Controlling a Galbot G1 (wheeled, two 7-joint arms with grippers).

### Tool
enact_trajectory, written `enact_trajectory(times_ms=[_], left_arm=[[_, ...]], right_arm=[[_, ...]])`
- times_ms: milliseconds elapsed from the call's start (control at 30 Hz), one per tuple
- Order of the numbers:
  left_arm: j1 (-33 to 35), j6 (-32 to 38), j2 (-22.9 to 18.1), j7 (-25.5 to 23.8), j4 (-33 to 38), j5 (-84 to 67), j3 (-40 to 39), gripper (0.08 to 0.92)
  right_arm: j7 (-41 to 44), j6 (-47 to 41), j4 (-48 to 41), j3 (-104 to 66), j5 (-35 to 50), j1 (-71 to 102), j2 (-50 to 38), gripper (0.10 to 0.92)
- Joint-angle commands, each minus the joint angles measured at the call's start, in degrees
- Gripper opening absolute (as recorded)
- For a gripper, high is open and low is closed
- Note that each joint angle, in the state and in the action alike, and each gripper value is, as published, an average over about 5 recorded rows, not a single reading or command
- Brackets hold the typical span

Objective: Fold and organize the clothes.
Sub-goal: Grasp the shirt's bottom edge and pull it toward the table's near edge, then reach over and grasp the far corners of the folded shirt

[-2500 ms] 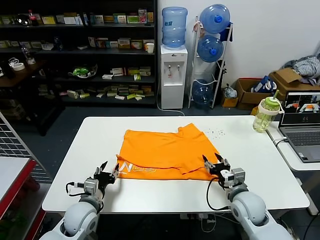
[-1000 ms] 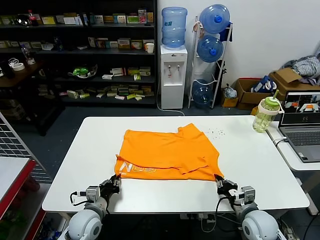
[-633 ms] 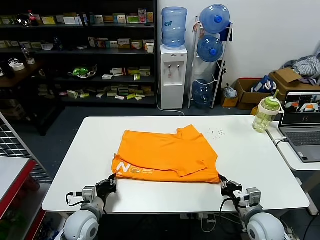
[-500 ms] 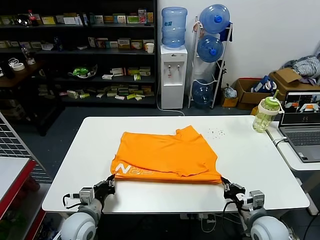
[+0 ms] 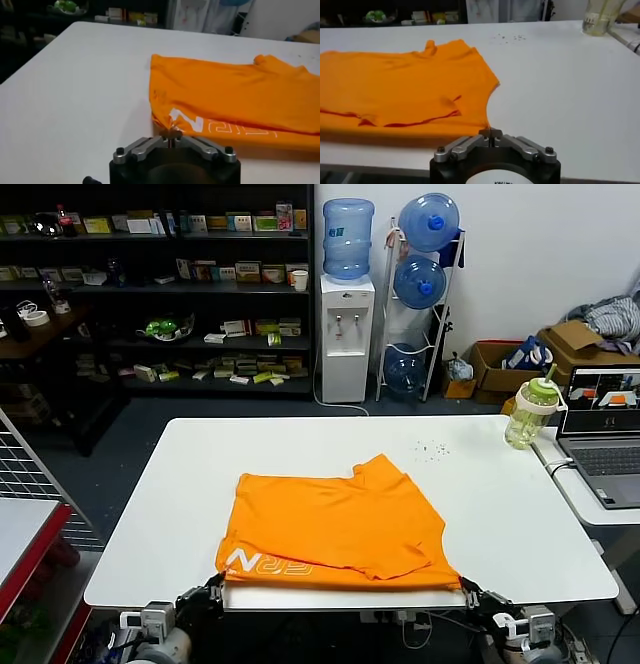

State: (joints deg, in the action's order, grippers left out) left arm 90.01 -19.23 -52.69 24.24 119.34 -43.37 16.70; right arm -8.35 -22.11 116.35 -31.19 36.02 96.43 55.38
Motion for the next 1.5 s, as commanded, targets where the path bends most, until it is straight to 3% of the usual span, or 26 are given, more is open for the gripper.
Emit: enact_trajectory(times_ms=[33, 200, 333, 533, 700, 867, 1000, 1500], left_arm=[[3.83, -1.35, 1.3, 0.25, 4.15, -0.88, 2.21, 0.249], [-0.54, -1.34, 3.06, -0.91, 3.79, -1.81, 4.46, 0.397], [-9.81, 0.25, 4.27, -4.23, -0.99, -2.1, 3.8, 0.509], [-32.89, 0.65, 0.34, -7.71, -17.64, -4.33, -5.8, 0.683], [-47.0, -1.2, -2.47, -10.11, -33.6, -7.38, -13.69, 0.803], [-54.6, -2.94, -4.1, -13.36, -44.25, -7.75, -18.74, 0.822], [-57.58, -3.94, -5.57, -14.76, -48.68, -7.76, -19.78, 0.823], [-59.53, -5.65, -8.43, -14.11, -52.09, -6.02, -22.93, 0.823]], right_arm=[[-0.82, 0.7, 3.03, -1.21, -1.07, 0.58, -1.01, 0.354], [-0.83, 1.77, 2.42, 0.44, 1.16, -8.42, -4.54, 0.493], [-1.78, 0.34, -4.34, 6.64, 3.67, -24.8, -5.42, 0.614], [-4.07, -3.78, -23.2, 22.72, 8.84, -53.03, -0.66, 0.777], [-3.37, -6.78, -40.84, 31.09, 11.27, -67.37, 5.72, 0.82], [0.1, -8.29, -50.36, 34.54, 8.77, -72.16, 9.06, 0.823], [2.39, -8.35, -55.63, 35.17, 6.17, -73.6, 11.01, 0.823], [3.81, -9.51, -58.45, 35.27, 4.0, -72.33, 12.95, 0.823]])
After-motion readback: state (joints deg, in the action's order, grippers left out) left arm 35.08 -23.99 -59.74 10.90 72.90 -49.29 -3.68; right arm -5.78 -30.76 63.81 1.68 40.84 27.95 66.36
